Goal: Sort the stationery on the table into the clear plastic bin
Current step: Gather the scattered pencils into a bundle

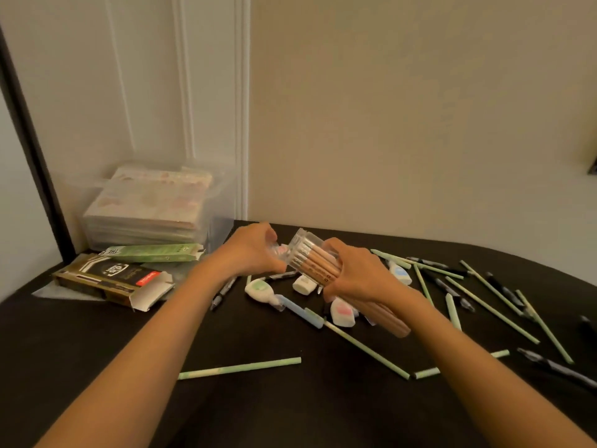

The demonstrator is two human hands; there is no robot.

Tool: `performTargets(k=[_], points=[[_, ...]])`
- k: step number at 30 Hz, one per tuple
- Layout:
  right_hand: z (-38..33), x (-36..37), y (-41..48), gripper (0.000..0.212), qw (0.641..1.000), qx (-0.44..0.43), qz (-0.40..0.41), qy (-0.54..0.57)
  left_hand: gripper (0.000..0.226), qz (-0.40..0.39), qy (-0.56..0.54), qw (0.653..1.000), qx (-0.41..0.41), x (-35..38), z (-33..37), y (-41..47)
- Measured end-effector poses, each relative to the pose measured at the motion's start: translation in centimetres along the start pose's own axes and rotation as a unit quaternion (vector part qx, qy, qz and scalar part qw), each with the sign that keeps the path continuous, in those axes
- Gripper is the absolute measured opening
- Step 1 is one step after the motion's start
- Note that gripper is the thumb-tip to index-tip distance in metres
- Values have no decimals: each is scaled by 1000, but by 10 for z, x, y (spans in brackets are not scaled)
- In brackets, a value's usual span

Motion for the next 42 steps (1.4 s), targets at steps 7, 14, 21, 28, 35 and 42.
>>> performTargets(k=[7, 14, 21, 28, 35, 42], points=[[31, -18, -18, 72, 1000, 8, 11, 19, 53, -92, -160, 979, 84, 12, 35, 7], [40, -23, -30, 72, 998, 1, 54, -10, 35, -153, -183, 969, 69, 31, 56, 11], [45, -27, -34, 69, 997, 3, 71, -43, 41, -155, -242, 958, 12, 47, 57, 16], [48, -29, -34, 70, 998, 0, 48, -41, 35, -150, -256, 955, 25, 49, 59, 17], [46, -34, -39, 74, 1000, -5, -24, 6, 43, -217, -266, 928, 141, 44, 62, 11], [44, -37, -42, 74, 999, -15, 34, -22, 29, -207, -261, 935, 125, 43, 66, 12]])
Point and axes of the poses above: each hand's wrist, its own y-axis towards the middle knuckle, its own x-axis out of the palm, z = x × y, the point moved 5 cm from there along y, towards the middle knuckle, and after that the axes turned 9 degrees about -x, right-handed, at the moved point
